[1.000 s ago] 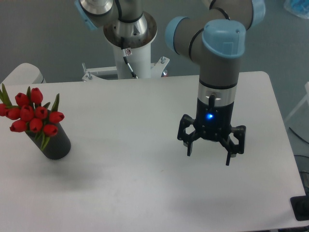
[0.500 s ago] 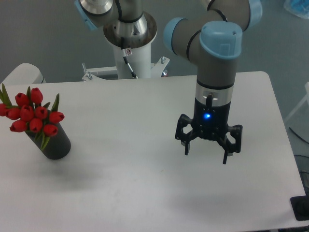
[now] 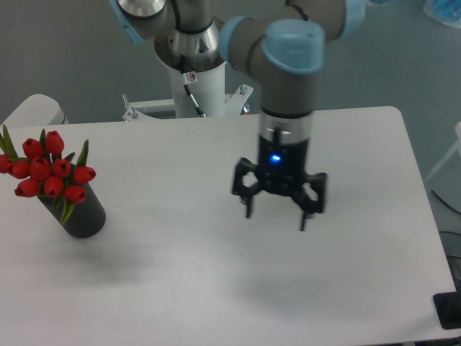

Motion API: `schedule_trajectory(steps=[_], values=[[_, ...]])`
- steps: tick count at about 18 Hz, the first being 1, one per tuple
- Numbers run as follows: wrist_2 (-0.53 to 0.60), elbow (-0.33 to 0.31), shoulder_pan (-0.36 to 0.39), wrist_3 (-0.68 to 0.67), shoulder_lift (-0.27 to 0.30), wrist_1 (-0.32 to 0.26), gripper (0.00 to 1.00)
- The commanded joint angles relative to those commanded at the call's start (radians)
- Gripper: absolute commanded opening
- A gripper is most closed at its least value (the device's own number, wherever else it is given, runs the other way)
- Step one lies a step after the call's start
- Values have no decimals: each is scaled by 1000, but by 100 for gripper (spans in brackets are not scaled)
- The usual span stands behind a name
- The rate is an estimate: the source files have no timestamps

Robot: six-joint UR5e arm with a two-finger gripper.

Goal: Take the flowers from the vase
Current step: 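Move the open gripper across the table toward the red tulips in the black vase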

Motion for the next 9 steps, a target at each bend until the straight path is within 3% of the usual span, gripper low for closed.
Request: schedule_trajectory(steps=[5, 9], values=[[-181, -230, 3, 209, 177, -14, 100], [-299, -338, -28, 184, 224, -14, 100]])
